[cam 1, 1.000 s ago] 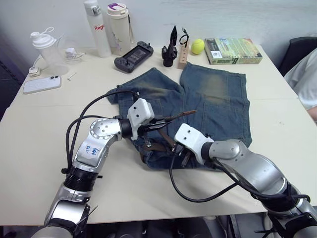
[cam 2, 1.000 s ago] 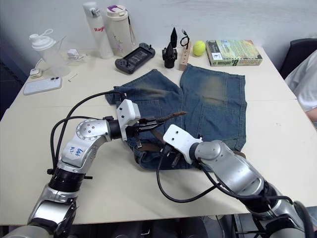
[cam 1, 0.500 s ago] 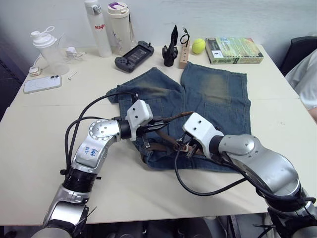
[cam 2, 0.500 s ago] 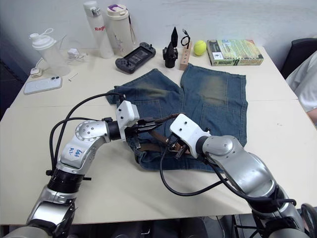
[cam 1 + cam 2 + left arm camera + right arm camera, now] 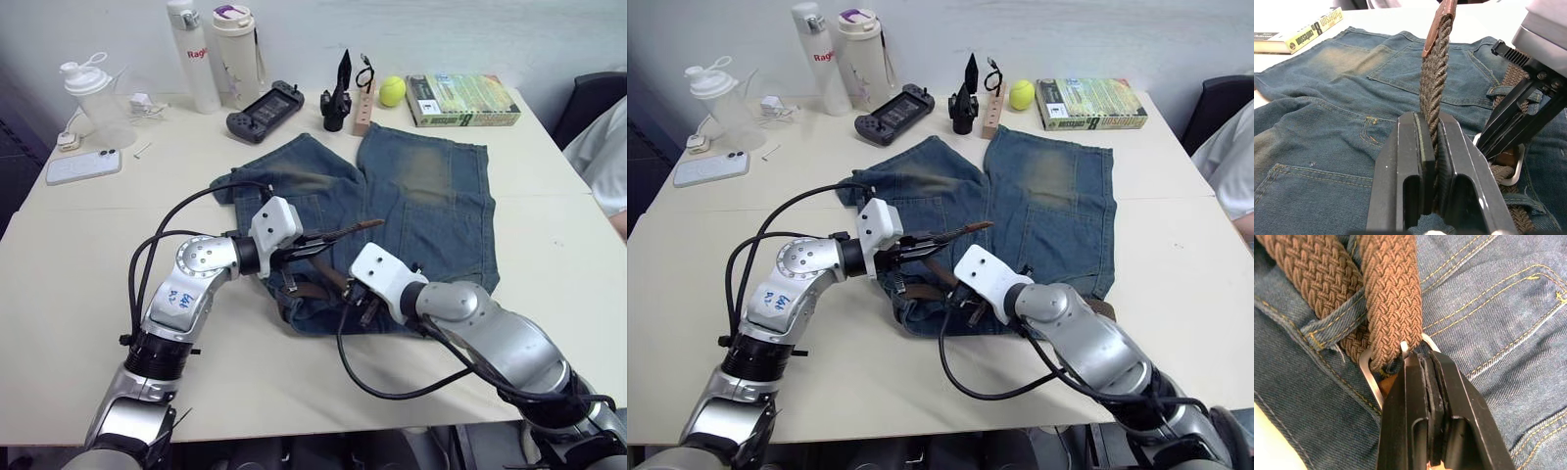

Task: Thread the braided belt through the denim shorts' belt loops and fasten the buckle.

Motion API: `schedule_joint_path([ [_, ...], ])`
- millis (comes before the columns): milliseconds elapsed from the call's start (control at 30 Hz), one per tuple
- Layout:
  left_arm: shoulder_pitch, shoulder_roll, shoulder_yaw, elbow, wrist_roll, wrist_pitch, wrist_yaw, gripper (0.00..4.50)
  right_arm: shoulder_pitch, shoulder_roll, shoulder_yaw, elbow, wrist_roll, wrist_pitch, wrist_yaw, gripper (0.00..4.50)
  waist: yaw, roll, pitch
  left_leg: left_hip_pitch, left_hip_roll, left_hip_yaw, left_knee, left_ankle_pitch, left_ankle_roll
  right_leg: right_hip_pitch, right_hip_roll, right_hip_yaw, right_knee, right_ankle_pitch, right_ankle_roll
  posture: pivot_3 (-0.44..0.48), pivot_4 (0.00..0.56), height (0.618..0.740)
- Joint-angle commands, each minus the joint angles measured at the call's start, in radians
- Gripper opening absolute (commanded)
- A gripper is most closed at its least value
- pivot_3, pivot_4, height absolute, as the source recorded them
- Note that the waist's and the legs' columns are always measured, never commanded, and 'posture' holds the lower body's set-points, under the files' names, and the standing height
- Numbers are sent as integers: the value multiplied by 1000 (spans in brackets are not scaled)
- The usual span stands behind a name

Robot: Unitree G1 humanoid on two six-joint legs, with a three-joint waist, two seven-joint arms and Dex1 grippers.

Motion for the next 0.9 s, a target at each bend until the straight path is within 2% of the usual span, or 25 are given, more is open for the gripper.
schedule_joint_path([
  [33, -31, -6, 19, -17, -12, -6, 4, 0, 41, -23, 63, 11, -10, -11, 14, 109, 0, 0, 0, 0, 0, 0, 0, 0, 0, 0, 0, 0, 0, 0, 0, 0, 150, 724],
  [300, -162, -50, -30, 141, 10, -87, -69, 0, 40, -187, 321, 41, -163, -210, 119, 109, 10, -1, 0, 1, 0, 0, 0, 0, 0, 1, 0, -2, -1, 0, 0, 0, 150, 724],
  [633, -338, -166, -85, 350, 18, -211, -194, 0, 80, -169, 410, 128, -335, -352, 213, 109, 17, -7, -5, 3, 1, 0, 1, 0, 0, 4, 2, -9, -1, 0, 0, 0, 150, 724],
  [900, -574, -312, -117, 803, 98, -449, -278, 0, 152, -186, 453, 139, -496, -486, 311, 109, 24, -11, -7, 3, 1, 0, 2, 0, 0, 5, 1, -10, -2, 0, 0, 0, 150, 724],
])
